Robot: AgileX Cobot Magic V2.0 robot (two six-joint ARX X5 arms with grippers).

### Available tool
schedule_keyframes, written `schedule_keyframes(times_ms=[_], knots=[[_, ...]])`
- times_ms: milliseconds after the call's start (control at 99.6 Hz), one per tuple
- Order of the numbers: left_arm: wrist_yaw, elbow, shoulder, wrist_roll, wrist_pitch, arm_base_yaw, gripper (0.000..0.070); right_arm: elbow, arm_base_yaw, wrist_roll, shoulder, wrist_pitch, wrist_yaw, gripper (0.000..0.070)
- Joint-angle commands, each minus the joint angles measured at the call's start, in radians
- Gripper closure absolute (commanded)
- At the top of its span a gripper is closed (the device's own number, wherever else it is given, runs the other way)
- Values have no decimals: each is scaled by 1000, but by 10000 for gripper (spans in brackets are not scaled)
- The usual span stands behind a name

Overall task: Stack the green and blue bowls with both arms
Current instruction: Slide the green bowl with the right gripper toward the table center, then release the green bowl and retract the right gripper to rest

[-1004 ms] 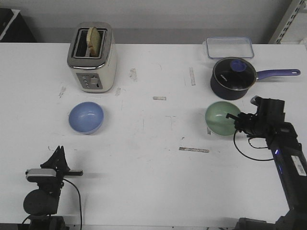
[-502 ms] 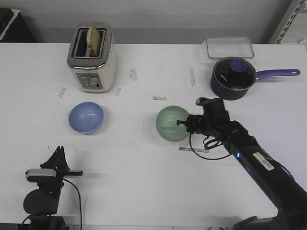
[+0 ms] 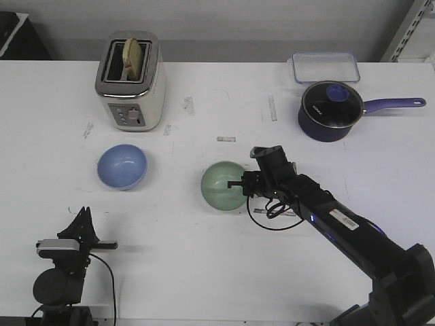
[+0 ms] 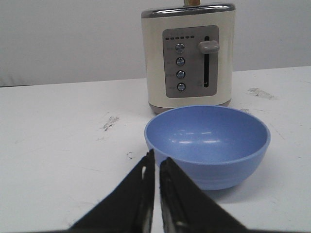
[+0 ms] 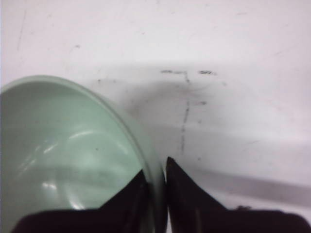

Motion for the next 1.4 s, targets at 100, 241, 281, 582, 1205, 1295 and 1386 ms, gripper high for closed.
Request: schedule_keyframes(times_ms=[100,241,281,582,1205,1295,1386], knots=[[-1,-21,-2,6,13,-2,699,15,15,16,29,18,15,675],[-1,-21,-2,6,13,-2,699,15,15,16,29,33,16,488],[-1,-21,-2,6,13,-2,699,15,15,16,29,38,15,469],[-1,-21,-2,6,13,-2,699,15,10,-19,-50,50,37,173],[-1,-21,-2,6,13,-2,699,-346,-218,-497,-527,431,138,592],[-1,-21,-2,6,13,-2,699,-434,-285,-497,-606,513,90,638],[-1,-21,-2,6,13,-2,699,-515,-354,-496,-679,581,57,651]])
